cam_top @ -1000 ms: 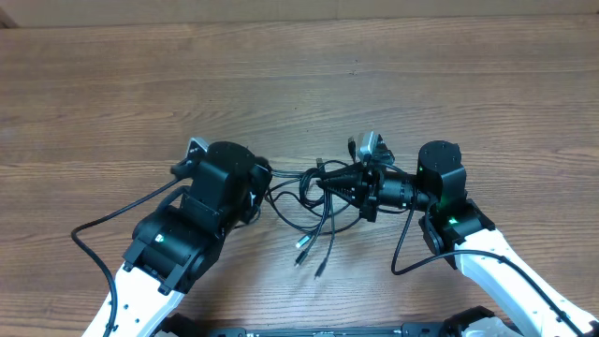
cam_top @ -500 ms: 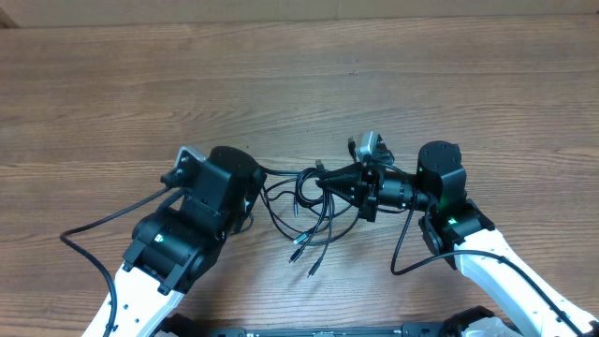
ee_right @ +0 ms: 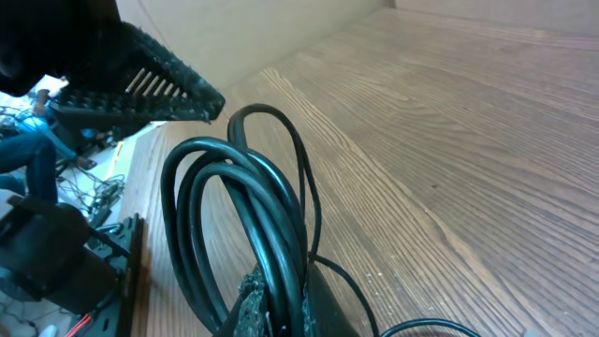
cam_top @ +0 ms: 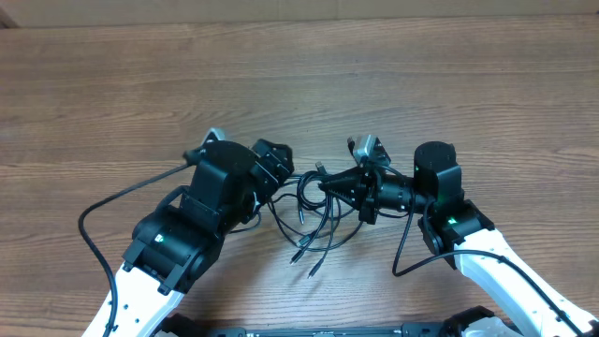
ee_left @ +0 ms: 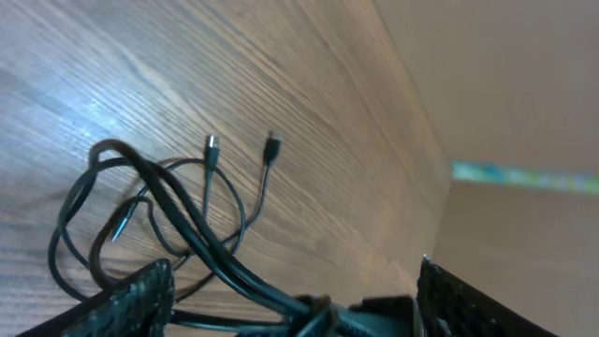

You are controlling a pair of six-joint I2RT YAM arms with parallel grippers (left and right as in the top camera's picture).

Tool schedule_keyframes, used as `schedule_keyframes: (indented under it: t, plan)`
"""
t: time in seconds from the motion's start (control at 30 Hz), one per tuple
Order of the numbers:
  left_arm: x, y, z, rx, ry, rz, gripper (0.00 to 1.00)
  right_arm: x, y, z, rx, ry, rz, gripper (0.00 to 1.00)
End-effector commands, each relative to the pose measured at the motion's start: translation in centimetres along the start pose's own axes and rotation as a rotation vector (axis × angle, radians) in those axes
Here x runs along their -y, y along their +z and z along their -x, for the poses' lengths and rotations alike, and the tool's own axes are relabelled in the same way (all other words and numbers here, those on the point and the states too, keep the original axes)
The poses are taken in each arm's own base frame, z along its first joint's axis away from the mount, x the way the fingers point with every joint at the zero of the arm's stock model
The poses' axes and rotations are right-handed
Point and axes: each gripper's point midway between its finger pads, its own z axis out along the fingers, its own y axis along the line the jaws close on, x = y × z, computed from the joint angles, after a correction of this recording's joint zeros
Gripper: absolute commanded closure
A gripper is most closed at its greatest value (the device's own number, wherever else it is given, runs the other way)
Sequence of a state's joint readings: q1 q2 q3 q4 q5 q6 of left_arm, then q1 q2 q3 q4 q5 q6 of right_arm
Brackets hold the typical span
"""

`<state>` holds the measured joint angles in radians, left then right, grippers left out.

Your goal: Untangle cables

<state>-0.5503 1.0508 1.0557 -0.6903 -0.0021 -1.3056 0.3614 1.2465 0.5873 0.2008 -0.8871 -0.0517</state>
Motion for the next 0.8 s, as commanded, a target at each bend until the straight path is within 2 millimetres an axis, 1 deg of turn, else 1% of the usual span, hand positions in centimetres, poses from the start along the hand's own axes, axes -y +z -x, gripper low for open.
schedule_keyframes:
  t: [0.0, 0.03, 0.07, 0.1, 0.13, 0.23, 0.27, 0.33, 0.43, 0.47, 0.53, 0.57, 0.6, 0.7, 0.73, 0.77]
  plan:
    - [0.7, -0.3, -0.6, -0.039, 0.097, -0.029, 0.16, 0.2, 0.0, 0.5, 0.009, -0.020, -0.009, 0.96]
    - [0.6, -0.2, -0.6, -0.040, 0.092, -0.027, 0.18, 0.0, 0.0, 0.5, 0.009, -0.020, 0.001, 0.96]
    - [0.6, -0.2, -0.6, -0.041, 0.084, -0.026, 0.27, 0.0, 0.0, 0.5, 0.009, -0.020, 0.004, 0.96]
    - [0.6, -0.1, -0.7, -0.043, 0.069, -0.023, 0.38, 0.0, 0.0, 0.5, 0.009, -0.020, 0.004, 0.96]
    - [0.5, 0.0, -0.8, -0.052, 0.050, -0.020, 0.43, 0.0, 0.0, 0.5, 0.010, -0.021, 0.003, 0.96]
    - [0.6, 0.3, -1.2, -0.072, 0.027, -0.018, 0.48, 0.0, 0.0, 0.7, 0.015, -0.028, 0.002, 0.96]
    - [0.5, 0.4, -1.2, -0.072, 0.036, -0.013, 0.47, 0.0, 0.0, 0.7, 0.017, -0.031, 0.003, 0.96]
    - [0.6, 0.7, -1.1, -0.071, 0.086, -0.016, 0.39, 0.0, 0.0, 0.7, 0.016, -0.029, 0.002, 0.96]
    - [1.2, 1.0, -1.0, -0.062, 0.205, -0.041, 0.30, 0.0, 0.0, 0.7, 0.016, -0.029, 0.002, 0.96]
    - [1.5, 1.1, -0.9, -0.056, 0.273, -0.052, 0.29, 0.0, 0.0, 0.6, 0.013, -0.026, 0.002, 0.96]
    - [1.6, 1.4, -0.9, -0.052, 0.404, -0.059, 0.31, 0.0, 0.0, 0.6, 0.013, -0.026, 0.002, 0.96]
    - [1.5, 1.6, -0.9, -0.054, 0.458, -0.055, 0.30, 0.0, 0.0, 0.6, 0.014, -0.027, 0.001, 0.96]
    - [1.5, 1.7, -0.9, -0.055, 0.494, -0.053, 0.26, 0.1, 0.0, 0.7, 0.015, -0.028, -0.002, 0.96]
    - [1.3, 2.0, -1.0, -0.061, 0.545, -0.049, 0.21, 0.4, 0.0, 0.7, 0.017, -0.029, -0.021, 0.96]
    - [1.4, 2.0, -1.1, -0.064, 0.554, -0.052, 0.20, 0.4, 0.0, 0.7, 0.017, -0.029, -0.021, 0.96]
    - [1.5, 2.0, -1.1, -0.063, 0.572, -0.057, 0.22, 0.4, 0.0, 0.7, 0.017, -0.029, -0.021, 0.96]
